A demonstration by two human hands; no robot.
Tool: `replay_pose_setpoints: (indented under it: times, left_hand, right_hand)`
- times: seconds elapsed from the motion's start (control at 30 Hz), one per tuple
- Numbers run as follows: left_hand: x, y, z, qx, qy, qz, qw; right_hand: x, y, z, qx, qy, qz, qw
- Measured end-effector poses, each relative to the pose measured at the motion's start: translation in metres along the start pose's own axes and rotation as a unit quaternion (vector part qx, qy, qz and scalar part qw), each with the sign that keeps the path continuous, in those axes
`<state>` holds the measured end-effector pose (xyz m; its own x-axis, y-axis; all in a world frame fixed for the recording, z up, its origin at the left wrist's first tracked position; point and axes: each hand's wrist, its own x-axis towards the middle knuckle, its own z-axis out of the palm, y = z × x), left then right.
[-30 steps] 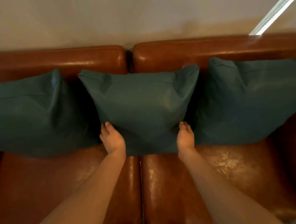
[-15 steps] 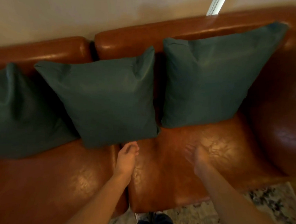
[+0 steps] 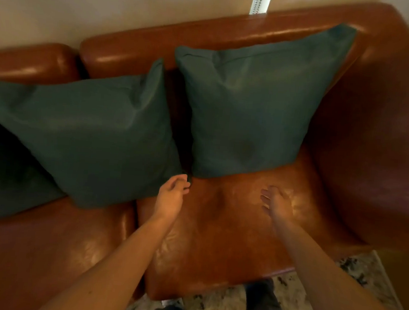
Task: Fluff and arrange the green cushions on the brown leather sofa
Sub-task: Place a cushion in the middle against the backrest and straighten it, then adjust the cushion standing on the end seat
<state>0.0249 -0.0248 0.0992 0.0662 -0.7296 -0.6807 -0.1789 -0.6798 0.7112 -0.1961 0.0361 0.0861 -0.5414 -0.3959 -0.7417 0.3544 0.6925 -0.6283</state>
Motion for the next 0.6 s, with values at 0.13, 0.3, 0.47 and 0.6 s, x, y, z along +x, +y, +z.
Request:
replay_pose_setpoints:
  times: [0.13, 0.3, 0.47, 0.6]
  left_hand:
    - [0.011, 0.010, 0.044, -0.003, 0.037, -0.021, 0.999]
    - [0.035, 0.024, 0.091, -0.071, 0.110, -0.059, 0.990]
    - [0.066, 0.042, 0.106, -0.117, 0.178, -0.074, 0.974]
    - [0.083, 0.056, 0.108, -0.139, 0.169, -0.076, 0.973]
  right_hand:
    - [0.043, -0.023, -0.032, -0.025, -0.029, 0.021, 0.999]
    - [0.095, -0.060, -0.074, -0.073, -0.043, -0.021, 0.996]
    - [0.151, -0.093, -0.075, -0.066, -0.054, -0.074, 0.994]
    - [0.179, -0.123, -0.058, -0.051, -0.042, -0.131, 0.989]
